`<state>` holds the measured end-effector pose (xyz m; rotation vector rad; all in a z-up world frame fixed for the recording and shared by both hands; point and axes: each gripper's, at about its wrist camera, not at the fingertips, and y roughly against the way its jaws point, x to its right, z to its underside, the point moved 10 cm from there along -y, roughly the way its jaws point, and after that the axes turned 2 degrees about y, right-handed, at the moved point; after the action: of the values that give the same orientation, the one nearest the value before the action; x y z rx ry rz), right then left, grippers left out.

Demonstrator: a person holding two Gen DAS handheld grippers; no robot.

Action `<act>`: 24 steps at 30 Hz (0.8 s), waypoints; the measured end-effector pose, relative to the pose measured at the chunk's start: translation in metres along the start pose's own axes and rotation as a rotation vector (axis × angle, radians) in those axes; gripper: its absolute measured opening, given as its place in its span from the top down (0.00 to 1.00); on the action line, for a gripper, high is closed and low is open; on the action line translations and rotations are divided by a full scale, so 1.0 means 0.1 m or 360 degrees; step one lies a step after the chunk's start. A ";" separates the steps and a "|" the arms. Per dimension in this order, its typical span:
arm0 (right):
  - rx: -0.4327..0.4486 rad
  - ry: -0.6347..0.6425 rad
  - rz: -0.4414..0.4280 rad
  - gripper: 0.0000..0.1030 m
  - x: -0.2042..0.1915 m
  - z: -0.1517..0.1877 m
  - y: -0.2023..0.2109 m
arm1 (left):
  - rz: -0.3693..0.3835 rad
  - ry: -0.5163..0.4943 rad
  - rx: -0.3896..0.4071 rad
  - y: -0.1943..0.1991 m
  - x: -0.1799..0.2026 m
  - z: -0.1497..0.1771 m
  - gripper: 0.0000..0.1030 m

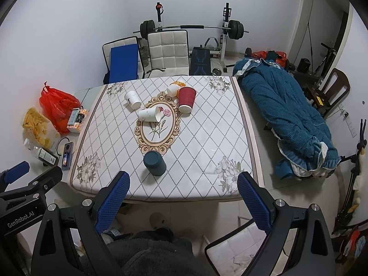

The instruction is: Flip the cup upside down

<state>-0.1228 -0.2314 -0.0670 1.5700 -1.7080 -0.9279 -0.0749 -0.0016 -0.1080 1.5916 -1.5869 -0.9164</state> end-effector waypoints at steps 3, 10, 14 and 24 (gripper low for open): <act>-0.0005 -0.0004 -0.0006 0.06 -0.01 0.01 -0.01 | 0.0000 0.0003 -0.0006 0.00 0.00 0.01 0.06; -0.0020 0.0005 -0.0013 0.06 -0.05 -0.03 -0.08 | 0.0003 0.0005 -0.0027 -0.05 -0.01 -0.01 0.06; -0.0022 0.0003 -0.0010 0.06 -0.05 -0.04 -0.08 | 0.0006 0.0013 -0.0033 -0.07 -0.01 0.00 0.06; -0.0030 0.0003 -0.0008 0.06 -0.06 -0.04 -0.14 | -0.0001 0.0013 -0.0032 -0.10 -0.03 -0.01 0.06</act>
<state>-0.1110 -0.2261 -0.0765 1.5633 -1.6897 -0.9425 -0.0695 0.0010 -0.1161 1.5801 -1.5673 -0.9219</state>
